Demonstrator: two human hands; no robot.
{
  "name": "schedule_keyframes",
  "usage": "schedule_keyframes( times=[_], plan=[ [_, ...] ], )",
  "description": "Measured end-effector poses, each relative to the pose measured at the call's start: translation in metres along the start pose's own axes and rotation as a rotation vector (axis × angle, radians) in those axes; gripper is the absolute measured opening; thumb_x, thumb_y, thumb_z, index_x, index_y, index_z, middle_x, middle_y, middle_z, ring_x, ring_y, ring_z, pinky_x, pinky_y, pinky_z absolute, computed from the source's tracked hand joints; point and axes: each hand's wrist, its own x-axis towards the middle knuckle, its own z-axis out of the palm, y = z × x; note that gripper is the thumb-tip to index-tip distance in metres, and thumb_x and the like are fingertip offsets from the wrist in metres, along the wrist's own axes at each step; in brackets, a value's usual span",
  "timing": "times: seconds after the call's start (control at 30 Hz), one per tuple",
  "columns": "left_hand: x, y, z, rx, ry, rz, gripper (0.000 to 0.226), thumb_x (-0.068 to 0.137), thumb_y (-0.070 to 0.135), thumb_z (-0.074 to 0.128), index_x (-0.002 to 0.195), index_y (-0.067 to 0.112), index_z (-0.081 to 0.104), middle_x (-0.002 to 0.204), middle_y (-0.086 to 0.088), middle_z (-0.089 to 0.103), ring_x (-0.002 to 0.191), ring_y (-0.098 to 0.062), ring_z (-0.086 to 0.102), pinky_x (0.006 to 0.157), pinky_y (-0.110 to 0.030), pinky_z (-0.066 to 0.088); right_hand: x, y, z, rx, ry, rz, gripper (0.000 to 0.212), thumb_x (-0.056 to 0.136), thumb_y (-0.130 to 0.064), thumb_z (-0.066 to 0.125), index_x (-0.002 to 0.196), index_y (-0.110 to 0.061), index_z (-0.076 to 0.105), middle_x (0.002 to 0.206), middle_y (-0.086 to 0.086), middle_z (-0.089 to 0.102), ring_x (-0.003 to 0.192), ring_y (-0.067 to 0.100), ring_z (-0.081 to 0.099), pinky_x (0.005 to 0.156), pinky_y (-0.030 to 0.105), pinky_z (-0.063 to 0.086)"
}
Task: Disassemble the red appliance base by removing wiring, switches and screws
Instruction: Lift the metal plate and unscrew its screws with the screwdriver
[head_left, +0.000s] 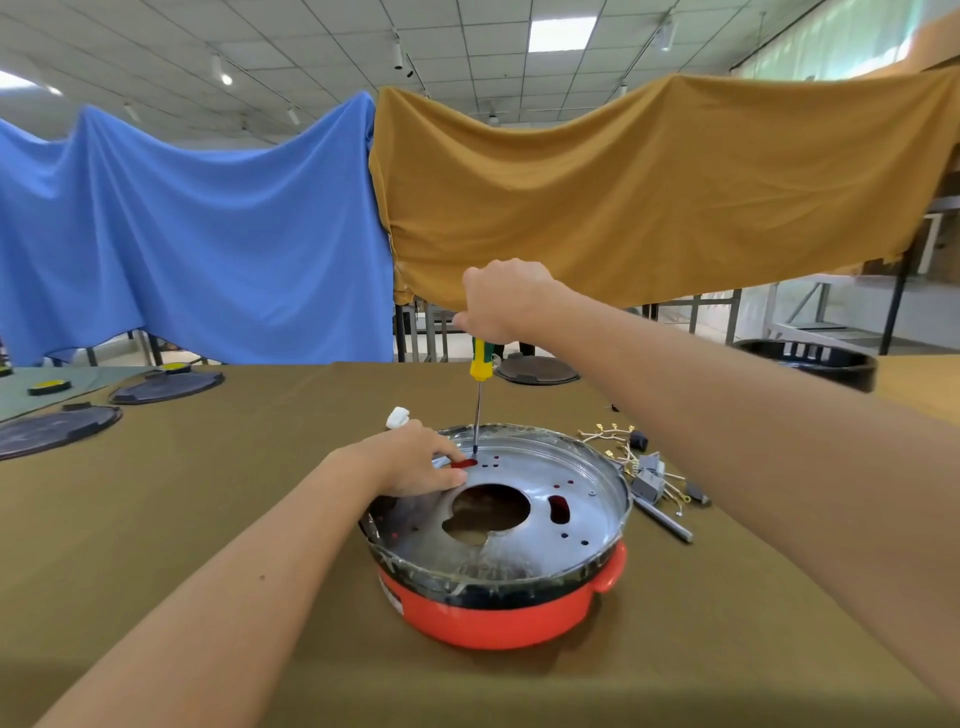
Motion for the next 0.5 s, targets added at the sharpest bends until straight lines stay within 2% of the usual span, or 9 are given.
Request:
schedule_keyframes(
  times=[0.07,0.2,0.3,0.4,0.5],
  plan=[
    [0.000,0.001,0.005,0.009,0.026,-0.032,0.043,0.095,0.060,0.046,0.135,0.044,0.052,0.119,-0.007,0.045,0.107,-0.025,0.056,0.097,-0.042,0.045,0.002,0.003,0.000,0.043,-0.053,-0.020,0.025,0.102,-0.038,0.046,0.100,-0.013,0.045,0.080,0.002,0.050,0.063,0.016,0.044,0.050,0.030,0.030],
    [0.000,0.000,0.011,0.048,0.065,-0.066,0.047,0.094,0.065,0.041,0.137,0.049,0.046,0.130,-0.008,0.040,0.109,-0.028,0.054,0.094,-0.041,0.046,0.002,0.012,-0.006,0.232,-0.162,-0.094,0.030,0.100,-0.040,0.053,0.083,-0.019,0.040,0.081,0.000,0.049,0.067,0.014,0.045,0.055,0.030,0.032],
    [0.001,-0.001,0.011,0.055,0.067,-0.070,0.048,0.093,0.066,0.041,0.138,0.050,0.046,0.133,-0.009,0.040,0.112,-0.030,0.054,0.096,-0.043,0.046,0.000,0.017,-0.011,0.364,-0.234,-0.163,0.024,0.099,-0.035,0.059,0.093,-0.017,0.044,0.086,-0.002,0.049,0.069,0.013,0.044,0.058,0.029,0.034],
    [0.001,-0.001,0.011,0.056,0.064,-0.071,0.048,0.093,0.066,0.040,0.138,0.050,0.046,0.134,-0.009,0.040,0.113,-0.030,0.053,0.097,-0.044,0.046,-0.001,0.023,-0.015,0.532,-0.293,-0.194,0.011,0.096,-0.019,0.064,0.100,-0.017,0.053,0.095,-0.003,0.052,0.074,0.015,0.050,0.062,0.025,0.041],
    [0.001,-0.001,0.012,0.053,0.069,-0.064,0.047,0.093,0.066,0.041,0.136,0.049,0.047,0.133,-0.008,0.041,0.113,-0.028,0.054,0.096,-0.043,0.046,-0.002,0.025,-0.015,0.589,-0.320,-0.154,0.013,0.094,-0.009,0.061,0.105,-0.015,0.056,0.100,0.005,0.054,0.078,0.020,0.052,0.065,0.028,0.047]
  ],
)
